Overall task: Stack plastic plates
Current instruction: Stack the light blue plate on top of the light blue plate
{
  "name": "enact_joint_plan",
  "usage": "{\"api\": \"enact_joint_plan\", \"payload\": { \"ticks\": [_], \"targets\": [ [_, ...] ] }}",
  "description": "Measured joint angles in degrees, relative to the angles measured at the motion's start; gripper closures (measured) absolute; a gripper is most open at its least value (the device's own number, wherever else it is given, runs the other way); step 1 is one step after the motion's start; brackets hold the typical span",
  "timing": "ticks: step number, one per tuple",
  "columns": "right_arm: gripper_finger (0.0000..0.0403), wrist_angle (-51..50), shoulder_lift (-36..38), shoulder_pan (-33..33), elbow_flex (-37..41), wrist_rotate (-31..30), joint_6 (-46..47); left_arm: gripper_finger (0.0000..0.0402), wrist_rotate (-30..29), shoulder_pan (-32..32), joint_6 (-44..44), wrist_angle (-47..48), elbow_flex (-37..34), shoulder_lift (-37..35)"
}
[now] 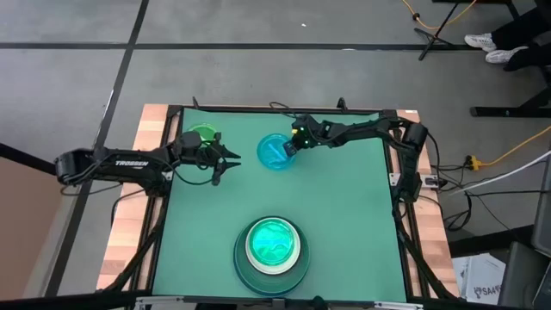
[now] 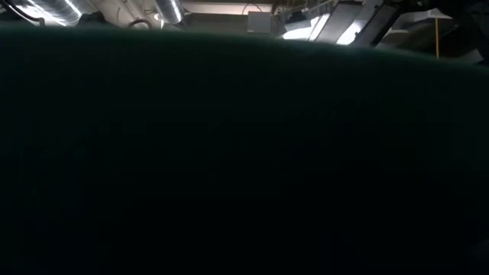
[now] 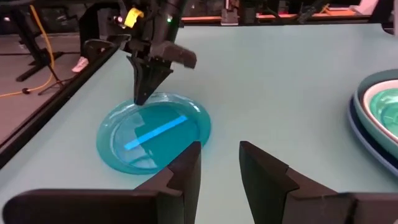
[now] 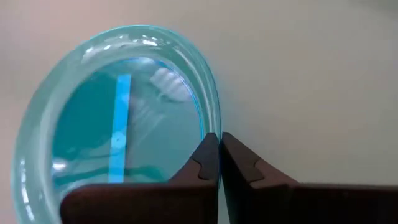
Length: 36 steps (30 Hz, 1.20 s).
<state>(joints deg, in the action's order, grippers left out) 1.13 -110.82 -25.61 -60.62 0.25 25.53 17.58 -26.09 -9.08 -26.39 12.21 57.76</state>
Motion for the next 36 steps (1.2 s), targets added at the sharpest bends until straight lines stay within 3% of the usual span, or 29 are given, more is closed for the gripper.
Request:
{"api": "enact_joint_plan", "payload": {
  "ticks": [25, 33, 36],
  "targets": [
    [0.0402, -3.81, 13.39, 14.06, 0.96, -0.67, 1.06, 0.0298, -4.08, 5.20, -0.09, 0.50, 0.00, 0.00],
    [0.0402, -4.37, 15.85, 17.49, 0.96, 2.65, 1.02, 0.0298, -4.94, 5.18, -0.02, 0.37, 0.00, 0.00],
    [0.0402, -4.27, 16.12, 18.76, 0.96, 7.25, 1.00, 0.0298, -4.93, 5.18, 1.25, 0.40, 0.00, 0.00]
  ]
}}
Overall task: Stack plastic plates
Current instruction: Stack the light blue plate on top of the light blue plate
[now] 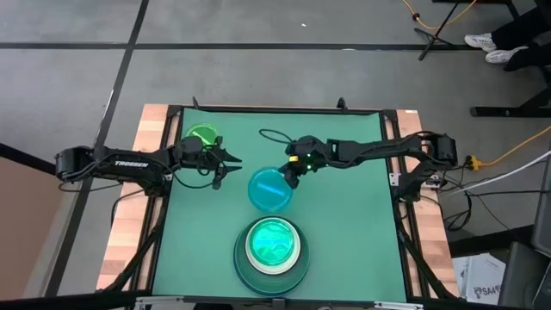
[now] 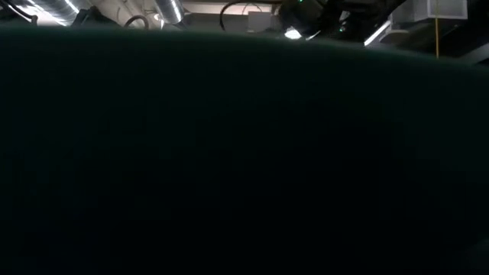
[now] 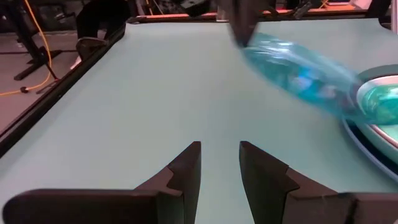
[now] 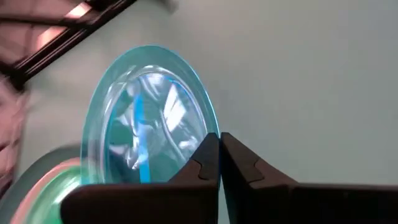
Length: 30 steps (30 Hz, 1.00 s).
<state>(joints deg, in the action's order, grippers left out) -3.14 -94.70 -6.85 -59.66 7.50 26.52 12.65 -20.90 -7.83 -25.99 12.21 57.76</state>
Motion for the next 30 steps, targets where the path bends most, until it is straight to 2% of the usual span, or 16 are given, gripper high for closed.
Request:
{"api": "enact_joint_plan", "payload": {
  "ticks": [4, 11, 19, 22, 30],
  "targets": [
    [0.0402, -0.08, 0.00, 2.89, 0.00, 4.59, -1.36, 0.0298, 0.51, 0.36, 0.04, 0.79, 0.00, 0.00],
    [0.0402, 0.11, -0.39, 9.55, -0.02, 5.63, -1.89, 0.0298, 0.08, 3.29, -0.20, 0.67, 0.00, 0.00],
    [0.0402, 0.12, -1.21, 16.50, -0.02, -0.62, 1.51, 0.0298, -0.31, 6.67, -0.12, 0.87, 0.00, 0.00],
    [0.0402, 1.83, -2.62, 18.34, -0.07, -2.10, 1.68, 0.0298, -2.27, 7.62, -0.21, 0.89, 0.00, 0.00],
    [0.0402, 4.82, -6.89, 19.74, -0.07, -1.93, 2.07, 0.0298, -4.76, 7.82, -0.25, 0.57, 0.00, 0.00]
  ]
}}
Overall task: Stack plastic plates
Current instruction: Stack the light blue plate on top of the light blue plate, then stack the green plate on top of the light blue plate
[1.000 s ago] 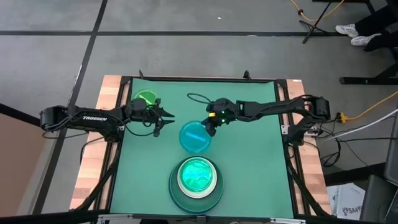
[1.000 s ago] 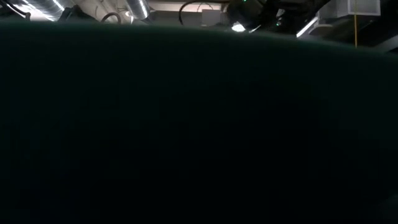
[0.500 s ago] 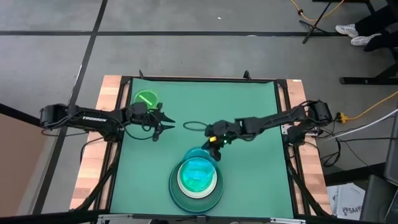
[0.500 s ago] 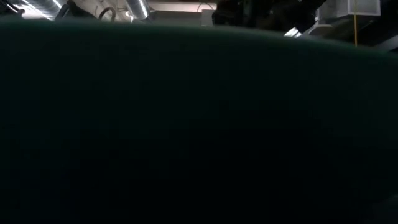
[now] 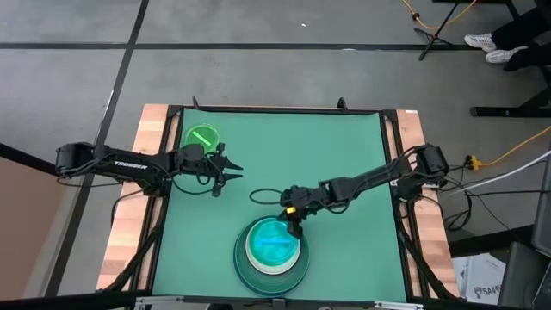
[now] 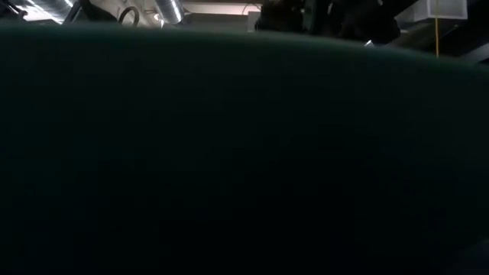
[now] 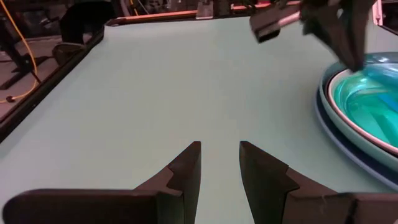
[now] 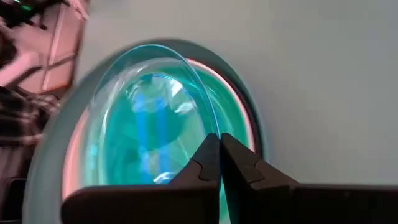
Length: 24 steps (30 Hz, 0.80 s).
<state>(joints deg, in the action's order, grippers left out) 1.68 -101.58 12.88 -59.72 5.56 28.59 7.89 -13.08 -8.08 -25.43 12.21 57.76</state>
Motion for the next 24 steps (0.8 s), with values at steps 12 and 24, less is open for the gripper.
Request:
{"api": "enact_joint_plan", "payload": {
  "ticks": [12, 24],
  "targets": [
    [0.0363, 1.52, -2.31, -0.15, 0.03, -0.71, 1.00, 0.0298, 0.06, 0.00, -0.05, -0.35, 0.00, -0.02],
    [0.0234, -1.43, 0.99, -4.90, 0.00, 7.58, -4.18, 0.0298, -1.66, 0.00, 0.44, -1.73, 0.00, -0.02]
  ]
}}
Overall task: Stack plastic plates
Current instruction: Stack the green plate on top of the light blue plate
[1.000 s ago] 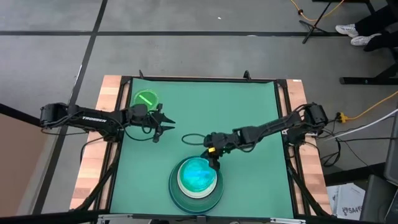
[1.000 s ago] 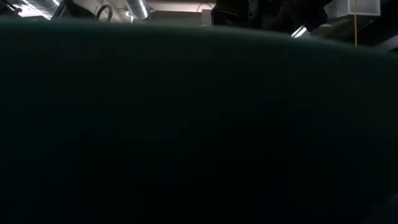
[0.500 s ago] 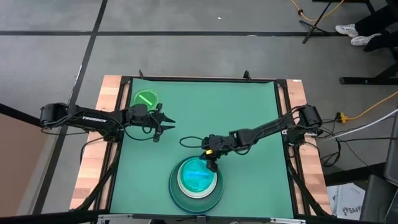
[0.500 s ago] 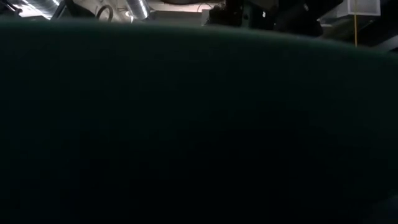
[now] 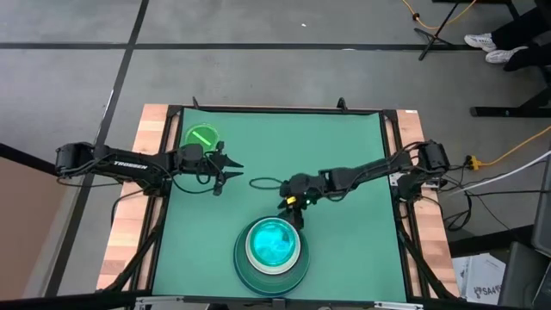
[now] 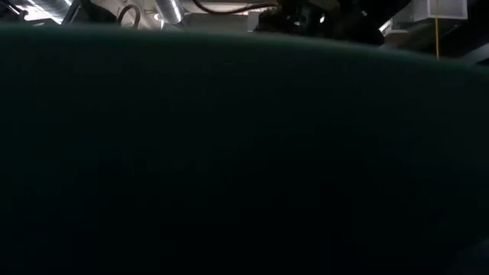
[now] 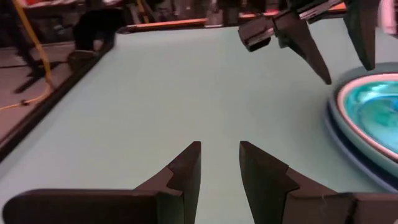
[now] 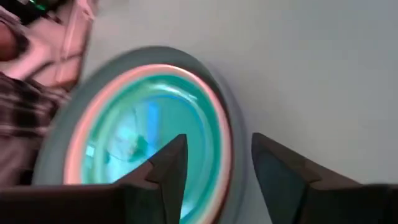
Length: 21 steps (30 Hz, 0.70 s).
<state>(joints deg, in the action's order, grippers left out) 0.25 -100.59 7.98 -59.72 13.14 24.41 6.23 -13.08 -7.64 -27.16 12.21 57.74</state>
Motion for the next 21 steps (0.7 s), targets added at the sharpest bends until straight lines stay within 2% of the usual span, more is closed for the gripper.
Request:
{"api": "enact_joint_plan", "payload": {
  "ticks": [3, 9, 13, 16, 19, 21],
  "targets": [
    [0.0224, -4.38, 1.66, -1.09, 0.04, -0.58, -3.27, 0.0298, -3.05, 0.00, 0.00, 0.18, 0.02, 0.00],
    [0.0219, -9.58, 5.65, -0.80, 0.07, -7.11, -14.38, 0.0280, -11.64, -0.26, 1.34, 1.02, 0.02, 0.00],
    [0.0219, -8.07, 9.19, -0.92, 2.51, -10.50, -16.84, 0.0247, -13.06, -1.84, 1.90, 1.99, 0.02, 0.00],
    [0.0219, -6.15, 11.95, -0.91, 7.29, -12.15, -16.87, 0.0223, -14.56, -3.28, 4.71, 3.00, 0.02, 0.00],
    [0.0219, -3.33, 16.70, -0.90, 11.95, -13.31, -14.73, 0.0213, -14.18, -4.37, 5.83, 4.58, 0.02, 0.00],
    [0.0219, -0.13, 20.50, -0.86, 15.31, -16.41, -14.50, 0.0211, -13.82, -4.85, 5.67, 5.43, 0.02, 0.17]
  ]
}}
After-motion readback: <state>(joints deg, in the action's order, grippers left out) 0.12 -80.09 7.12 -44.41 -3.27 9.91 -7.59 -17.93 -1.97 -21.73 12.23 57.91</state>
